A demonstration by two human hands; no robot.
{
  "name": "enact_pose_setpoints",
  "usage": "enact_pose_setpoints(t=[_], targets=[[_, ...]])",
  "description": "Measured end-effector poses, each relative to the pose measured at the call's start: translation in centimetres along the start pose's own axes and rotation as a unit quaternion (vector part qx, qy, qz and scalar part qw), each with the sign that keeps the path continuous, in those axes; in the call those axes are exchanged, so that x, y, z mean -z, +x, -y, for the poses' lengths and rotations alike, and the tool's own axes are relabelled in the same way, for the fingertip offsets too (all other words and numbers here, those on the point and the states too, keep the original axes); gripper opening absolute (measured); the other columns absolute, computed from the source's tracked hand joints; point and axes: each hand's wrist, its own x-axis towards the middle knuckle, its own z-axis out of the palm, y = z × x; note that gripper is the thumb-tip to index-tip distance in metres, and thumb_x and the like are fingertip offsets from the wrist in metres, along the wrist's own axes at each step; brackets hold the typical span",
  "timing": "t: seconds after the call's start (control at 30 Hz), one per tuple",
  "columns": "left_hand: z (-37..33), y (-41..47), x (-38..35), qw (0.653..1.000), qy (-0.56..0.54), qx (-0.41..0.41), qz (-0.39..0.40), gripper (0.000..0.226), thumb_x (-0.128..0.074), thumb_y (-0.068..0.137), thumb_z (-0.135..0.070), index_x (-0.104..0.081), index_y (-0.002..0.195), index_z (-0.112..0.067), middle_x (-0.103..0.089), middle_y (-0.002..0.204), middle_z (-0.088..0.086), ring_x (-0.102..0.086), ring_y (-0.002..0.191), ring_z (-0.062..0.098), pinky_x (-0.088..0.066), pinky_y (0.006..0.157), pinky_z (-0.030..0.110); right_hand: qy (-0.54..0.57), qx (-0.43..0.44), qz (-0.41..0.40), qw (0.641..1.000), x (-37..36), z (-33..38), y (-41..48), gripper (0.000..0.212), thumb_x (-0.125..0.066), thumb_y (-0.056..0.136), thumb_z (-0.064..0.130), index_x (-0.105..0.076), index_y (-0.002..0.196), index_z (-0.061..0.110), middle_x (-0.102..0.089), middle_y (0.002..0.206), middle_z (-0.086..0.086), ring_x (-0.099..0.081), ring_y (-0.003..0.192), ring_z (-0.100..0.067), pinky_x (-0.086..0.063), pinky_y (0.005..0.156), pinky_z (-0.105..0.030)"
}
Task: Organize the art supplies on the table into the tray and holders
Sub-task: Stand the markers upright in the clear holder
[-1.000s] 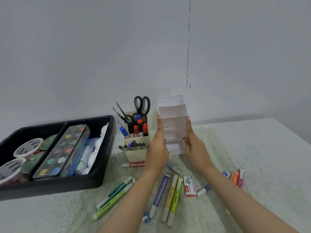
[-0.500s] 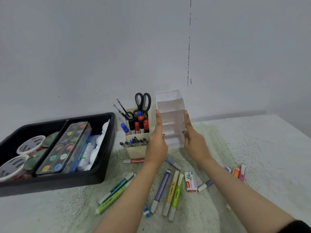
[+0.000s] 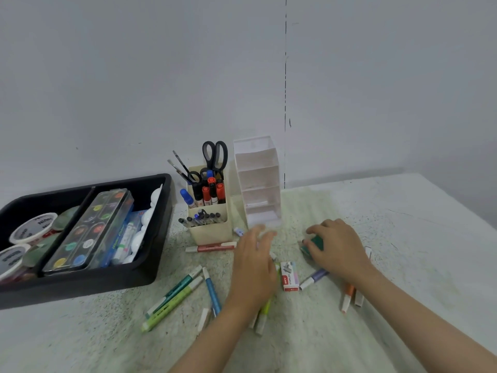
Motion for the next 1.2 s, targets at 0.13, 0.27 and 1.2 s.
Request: enact_pose_setpoints(t=[0.13, 0.27, 1.2], targets=[[0.0, -1.3, 0.3, 0.976, 0.038, -0.034, 0.21, 0.053, -0.055, 0.087, -0.032, -0.04, 0.138, -0.027, -0.043, 0.138, -0.009, -0.032, 0.13, 0.01, -0.018, 0.112, 0.028, -0.043, 0.028, 0.081, 0.995, 0.6, 0.1, -1.3, 0.042, -0.053, 0.087, 0.049, -0.053, 0.127, 0.036, -0.05, 0.12, 0.006, -0.042, 0.105, -0.013, -0.03, 0.084, -0.028], [0.1, -1.4, 0.6, 0.975, 0.027, -0.051, 0.213, 0.057, -0.057, 0.086, -0.033, -0.039, 0.14, -0.027, -0.045, 0.137, -0.01, -0.034, 0.129, 0.008, -0.017, 0.111, 0.023, -0.031, 0.04, 0.107, 0.993, 1.0, 0.4, -1.0, 0.036, -0.059, 0.089, 0.037, -0.056, 0.125, 0.032, -0.049, 0.123, 0.006, -0.046, 0.106, -0.014, -0.033, 0.081, -0.024], [3.4, -0.6, 2.6, 0.945, -0.239, 0.203, 0.089, 0.044, -0.067, 0.079, 0.002, -0.061, 0.117, -0.02, -0.05, 0.117, -0.004, -0.06, 0.089, 0.002, -0.051, 0.073, 0.011, 0.144, -0.176, -0.05, 0.973, 1.2, 0.9, -2.4, 0.02, -0.049, 0.088, 0.012, -0.061, 0.099, 0.024, -0.061, 0.08, 0.002, -0.052, 0.058, -0.014, -0.04, 0.053, -0.028]])
